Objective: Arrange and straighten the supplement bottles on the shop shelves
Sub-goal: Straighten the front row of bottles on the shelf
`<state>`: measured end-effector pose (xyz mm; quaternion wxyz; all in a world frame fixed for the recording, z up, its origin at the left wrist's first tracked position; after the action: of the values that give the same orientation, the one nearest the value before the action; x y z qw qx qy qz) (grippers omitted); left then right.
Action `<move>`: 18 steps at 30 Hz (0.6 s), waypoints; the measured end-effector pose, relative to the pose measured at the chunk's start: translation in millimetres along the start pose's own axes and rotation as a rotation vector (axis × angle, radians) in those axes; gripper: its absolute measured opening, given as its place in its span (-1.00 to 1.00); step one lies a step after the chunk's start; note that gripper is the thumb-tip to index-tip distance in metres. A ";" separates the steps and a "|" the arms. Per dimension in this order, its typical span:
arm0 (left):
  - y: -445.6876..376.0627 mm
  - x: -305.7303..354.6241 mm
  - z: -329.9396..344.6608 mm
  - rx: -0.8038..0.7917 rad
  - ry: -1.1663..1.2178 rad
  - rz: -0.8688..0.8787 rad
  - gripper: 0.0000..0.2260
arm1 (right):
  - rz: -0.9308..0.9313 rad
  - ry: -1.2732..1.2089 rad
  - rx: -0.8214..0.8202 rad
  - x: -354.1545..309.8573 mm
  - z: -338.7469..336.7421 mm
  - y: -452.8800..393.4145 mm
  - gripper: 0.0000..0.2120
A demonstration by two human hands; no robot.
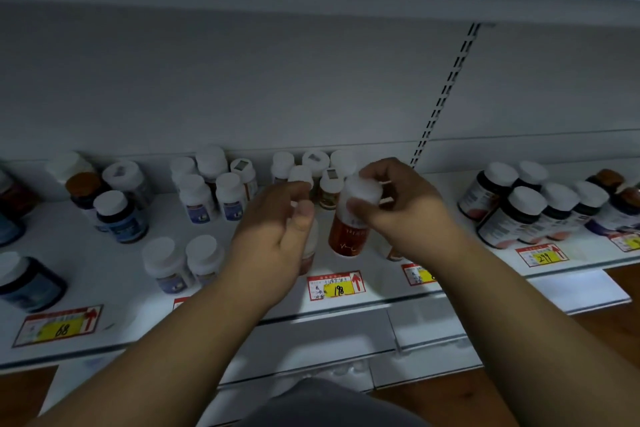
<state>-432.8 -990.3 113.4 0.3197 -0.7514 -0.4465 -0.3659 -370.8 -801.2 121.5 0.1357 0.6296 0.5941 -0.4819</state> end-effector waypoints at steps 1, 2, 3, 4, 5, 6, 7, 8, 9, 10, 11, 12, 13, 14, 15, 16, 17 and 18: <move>0.7 -5.2 0.1 -0.004 -0.020 -0.011 -0.47 | -0.015 0.066 -0.039 2.9 5.2 3.2 -0.67; 1.9 -9.6 0.7 -0.009 -0.039 -0.017 -0.46 | -0.027 0.117 -0.073 5.7 11.2 6.0 -0.63; 3.2 -13.2 0.9 -0.007 -0.059 -0.017 -0.45 | -0.037 0.152 -0.104 8.5 17.2 8.4 -0.60; 4.6 -15.9 0.8 0.001 -0.078 -0.013 -0.46 | -0.044 0.173 -0.135 10.8 23.2 10.0 -0.57; 5.8 -18.2 0.8 0.007 -0.095 -0.012 -0.47 | -0.050 0.182 -0.165 12.7 28.9 11.3 -0.55; 6.8 -20.2 0.6 0.009 -0.107 -0.016 -0.47 | -0.058 0.181 -0.192 14.0 34.1 12.1 -0.54; 7.4 -22.0 0.0 0.010 -0.114 -0.022 -0.48 | -0.073 0.175 -0.213 14.7 38.7 12.6 -0.55; 7.9 -23.6 -0.5 0.011 -0.120 -0.027 -0.48 | -0.093 0.169 -0.228 14.9 42.8 12.5 -0.56; 8.5 -24.9 -0.7 0.008 -0.127 -0.031 -0.49 | -0.105 0.163 -0.239 15.0 46.0 12.6 -0.57; 9.3 -25.7 -0.4 0.001 -0.136 -0.035 -0.51 | -0.105 0.158 -0.247 15.6 47.9 12.5 -0.58; 10.1 -26.2 -0.2 -0.007 -0.146 -0.037 -0.51 | -0.098 0.153 -0.253 16.6 49.0 11.8 -0.59; 10.6 -26.4 -0.2 -0.013 -0.155 -0.038 -0.50 | -0.089 0.152 -0.258 17.8 49.4 11.0 -0.59; 10.9 -26.6 -0.6 -0.017 -0.162 -0.037 -0.48 | -0.084 0.152 -0.263 18.4 49.7 10.0 -0.60; 10.9 -26.6 -0.4 -0.021 -0.166 -0.034 -0.47 | -0.081 0.152 -0.270 19.2 49.8 9.4 -0.60; 10.7 -26.8 -0.4 -0.025 -0.170 -0.032 -0.47 | -0.083 0.155 -0.280 19.7 50.4 9.0 -0.60; 10.2 -27.3 -0.8 -0.029 -0.174 -0.030 -0.47 | -0.086 0.159 -0.288 19.6 51.4 8.4 -0.60; 9.4 -27.4 -1.1 -0.031 -0.178 -0.027 -0.47 | -0.089 0.165 -0.292 19.4 52.1 7.9 -0.60; 8.6 -27.4 -1.3 -0.034 -0.181 -0.024 -0.47 | -0.087 0.171 -0.296 19.5 52.6 6.9 -0.60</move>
<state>-434.5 -1006.7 89.8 0.2610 -0.7812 -0.4762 -0.3079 -391.5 -830.0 77.6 0.1548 0.6150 0.6947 -0.3395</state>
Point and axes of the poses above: each hand's wrist, its own y-axis away from the middle knuckle, its own z-axis out of the palm, x = y × z, the point moved 5 cm from there along -y, towards the middle knuckle, and after that the axes turned 15 degrees about -z, right-handed, at the moved point
